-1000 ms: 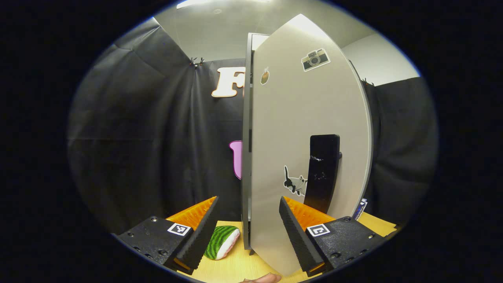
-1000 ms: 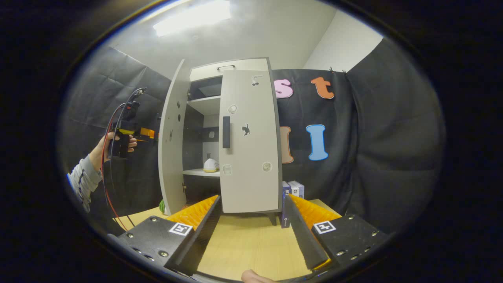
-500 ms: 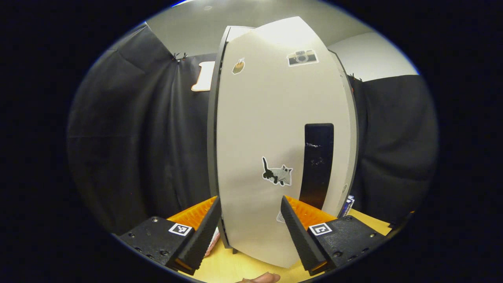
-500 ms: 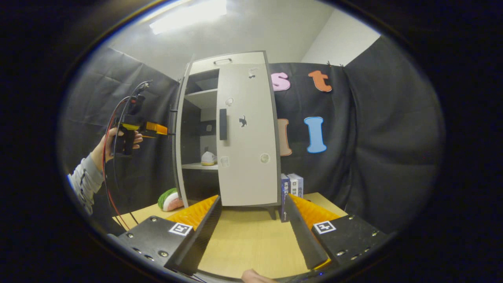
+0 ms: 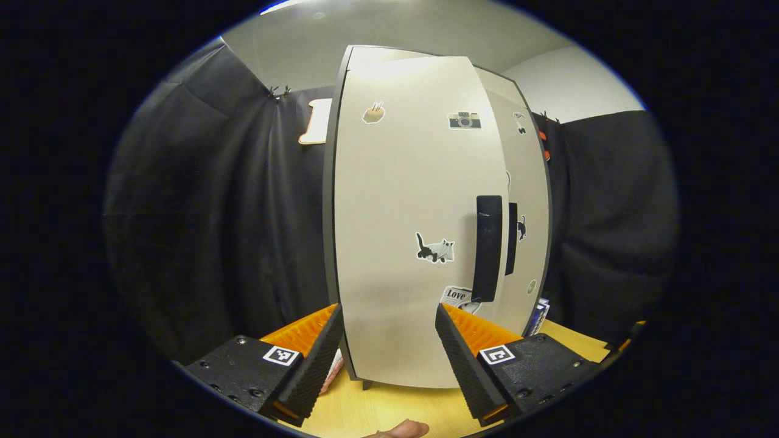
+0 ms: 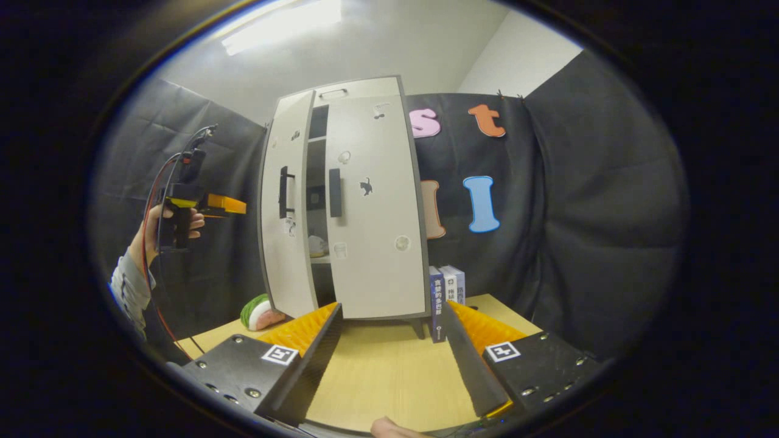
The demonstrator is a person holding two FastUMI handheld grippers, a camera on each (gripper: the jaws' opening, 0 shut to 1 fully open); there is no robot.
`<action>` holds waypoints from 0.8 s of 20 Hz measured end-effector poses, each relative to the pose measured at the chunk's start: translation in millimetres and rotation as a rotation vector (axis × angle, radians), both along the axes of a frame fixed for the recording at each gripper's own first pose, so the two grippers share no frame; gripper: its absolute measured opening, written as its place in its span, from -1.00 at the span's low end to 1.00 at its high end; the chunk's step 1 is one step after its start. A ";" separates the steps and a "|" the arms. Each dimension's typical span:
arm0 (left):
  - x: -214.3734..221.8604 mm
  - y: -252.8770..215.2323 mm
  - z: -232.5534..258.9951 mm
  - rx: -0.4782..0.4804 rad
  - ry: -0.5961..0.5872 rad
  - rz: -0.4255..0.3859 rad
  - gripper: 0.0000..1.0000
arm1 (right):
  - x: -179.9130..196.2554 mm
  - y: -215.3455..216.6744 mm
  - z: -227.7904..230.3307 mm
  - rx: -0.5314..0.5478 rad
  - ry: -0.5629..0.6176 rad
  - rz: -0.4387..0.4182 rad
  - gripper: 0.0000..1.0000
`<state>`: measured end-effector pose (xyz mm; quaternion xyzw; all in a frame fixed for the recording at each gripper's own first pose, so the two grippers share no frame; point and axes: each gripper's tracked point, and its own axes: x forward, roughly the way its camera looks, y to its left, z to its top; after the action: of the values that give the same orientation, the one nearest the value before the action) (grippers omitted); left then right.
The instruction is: Grab one shoe with the right hand and put it into the shoe cabinet, grab the other shoe with the left hand and put it into the shoe cabinet; then close the right door with the right hand and the left door with the left hand.
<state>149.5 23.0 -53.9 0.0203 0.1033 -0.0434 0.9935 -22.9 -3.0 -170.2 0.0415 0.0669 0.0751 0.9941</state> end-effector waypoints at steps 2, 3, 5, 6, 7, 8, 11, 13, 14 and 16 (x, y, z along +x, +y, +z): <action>-8.3 7.7 0.1 0.016 -0.009 0.037 0.85 | 0.9 4.8 0.6 -0.007 0.001 0.007 0.92; -13.2 13.6 1.1 0.038 -0.017 0.065 0.85 | 1.4 6.9 1.0 -0.013 0.003 0.010 0.92; -22.8 17.2 0.9 0.072 -0.037 0.087 0.87 | 3.2 13.0 2.1 -0.021 0.004 0.013 0.92; -30.8 17.2 0.2 0.084 -0.043 0.090 0.87 | 4.3 15.9 2.8 -0.021 0.005 0.014 0.92; -38.9 16.9 -2.0 0.093 -0.039 0.091 0.87 | 5.4 16.6 3.6 -0.021 0.007 0.010 0.92; -46.8 19.8 -0.8 0.097 -0.045 0.095 0.87 | 6.4 18.3 5.4 -0.023 0.007 0.007 0.92; -70.2 20.3 -7.3 0.079 -0.026 0.094 0.94 | 9.2 25.6 9.5 -0.034 0.005 0.008 0.92; -84.2 25.1 -14.0 0.076 -0.014 0.114 0.90 | 9.7 32.1 12.7 -0.036 0.002 0.016 0.92; -89.0 24.2 -17.6 0.062 -0.012 0.117 0.90 | 10.6 35.8 14.7 -0.038 0.001 0.020 0.92; -97.3 18.2 -27.5 0.024 -0.009 0.103 0.90 | 12.9 41.2 18.6 -0.042 -0.006 0.025 0.92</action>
<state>52.3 41.3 -81.4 0.0269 0.1004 0.0091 0.9945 -9.9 38.2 -151.6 0.0197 0.0661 0.0860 0.9939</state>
